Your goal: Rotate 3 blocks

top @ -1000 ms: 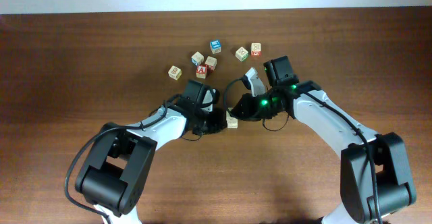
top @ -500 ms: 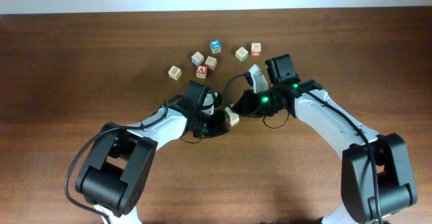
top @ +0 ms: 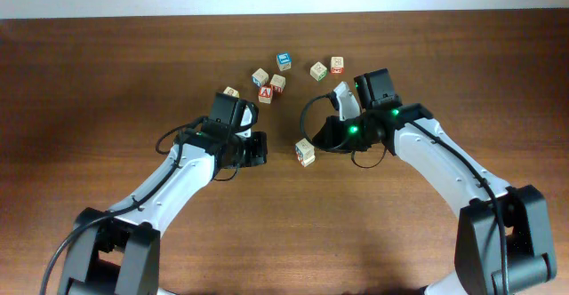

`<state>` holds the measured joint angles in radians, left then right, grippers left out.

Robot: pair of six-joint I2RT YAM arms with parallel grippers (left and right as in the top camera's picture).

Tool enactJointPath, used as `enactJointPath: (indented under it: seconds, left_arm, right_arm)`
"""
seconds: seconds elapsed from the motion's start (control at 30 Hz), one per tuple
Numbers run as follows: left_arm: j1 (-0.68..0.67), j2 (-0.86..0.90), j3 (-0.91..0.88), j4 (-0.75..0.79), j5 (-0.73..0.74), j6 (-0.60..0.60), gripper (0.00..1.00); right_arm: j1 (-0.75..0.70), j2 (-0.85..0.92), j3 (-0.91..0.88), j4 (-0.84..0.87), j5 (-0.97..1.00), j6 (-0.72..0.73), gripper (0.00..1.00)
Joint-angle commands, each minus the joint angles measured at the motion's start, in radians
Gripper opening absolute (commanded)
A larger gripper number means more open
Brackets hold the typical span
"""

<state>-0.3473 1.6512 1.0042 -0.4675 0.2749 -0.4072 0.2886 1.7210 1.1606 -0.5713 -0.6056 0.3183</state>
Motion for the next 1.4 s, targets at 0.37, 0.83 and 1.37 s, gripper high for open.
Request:
enactJointPath:
  seconds: [0.37,0.83,1.37]
  left_arm:
    - [0.045,-0.591,0.232,-0.409,-0.380,0.117,0.99]
    - [0.045,-0.652,0.232,-0.441,-0.380,0.117,0.99]
    - [0.045,-0.652,0.232,-0.441,-0.380,0.117,0.99]
  right_arm:
    - [-0.009,-0.642,0.364,-0.618,0.402,-0.101,0.88]
    - [-0.015,-1.125,0.253,-0.688,0.653,-0.101,0.98]
    - [-0.200,-1.718,-1.125,0.434,0.537,-0.304,0.98]
